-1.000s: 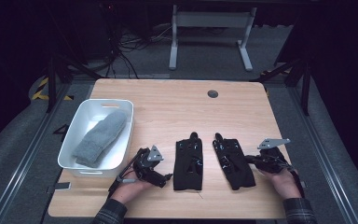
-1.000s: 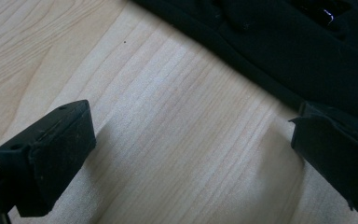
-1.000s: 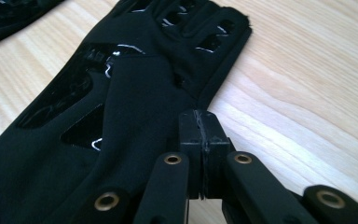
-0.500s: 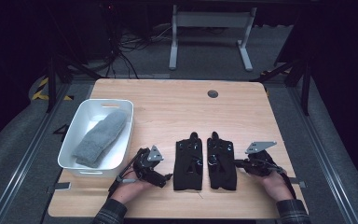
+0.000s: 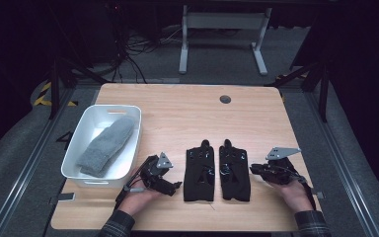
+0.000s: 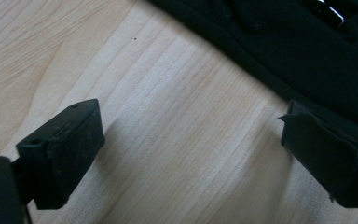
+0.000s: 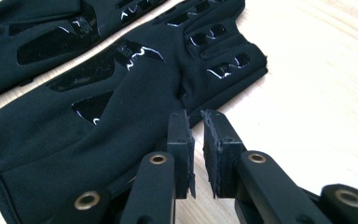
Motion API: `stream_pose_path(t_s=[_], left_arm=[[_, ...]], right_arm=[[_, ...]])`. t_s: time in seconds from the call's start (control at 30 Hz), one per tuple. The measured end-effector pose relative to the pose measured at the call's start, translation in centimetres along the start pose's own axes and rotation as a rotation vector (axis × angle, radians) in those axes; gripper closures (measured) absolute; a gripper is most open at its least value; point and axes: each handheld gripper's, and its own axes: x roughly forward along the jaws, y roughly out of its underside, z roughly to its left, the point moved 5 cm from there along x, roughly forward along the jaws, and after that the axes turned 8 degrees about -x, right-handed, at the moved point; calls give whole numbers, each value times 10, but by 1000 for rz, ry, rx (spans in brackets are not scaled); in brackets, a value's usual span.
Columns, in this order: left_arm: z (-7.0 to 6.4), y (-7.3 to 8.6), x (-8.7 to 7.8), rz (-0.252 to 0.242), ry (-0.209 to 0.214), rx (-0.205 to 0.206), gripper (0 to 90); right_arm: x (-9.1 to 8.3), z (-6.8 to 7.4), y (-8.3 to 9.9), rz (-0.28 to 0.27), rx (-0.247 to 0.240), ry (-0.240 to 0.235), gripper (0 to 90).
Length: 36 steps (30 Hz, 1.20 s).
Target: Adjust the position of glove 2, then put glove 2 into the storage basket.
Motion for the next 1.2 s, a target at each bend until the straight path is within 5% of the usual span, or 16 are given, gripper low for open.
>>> stream_pose_path(t_s=[0.3,0.6,0.9,1.2], left_arm=[[-10,-20,-11,-62,48,-46,245],[-22,-44,1,-89,83,-91,395],[-20,-44,19,-42,48,-116,499],[-24,-42,26,-25,3,-76,629]], right_arm=[[3,3,-4,-6,-15,-11,820],[2,2,-8,-22,-22,-10,893],[2,2,-9,-26,-29,-12,896],[5,4,-10,-20,-39,-16,896]])
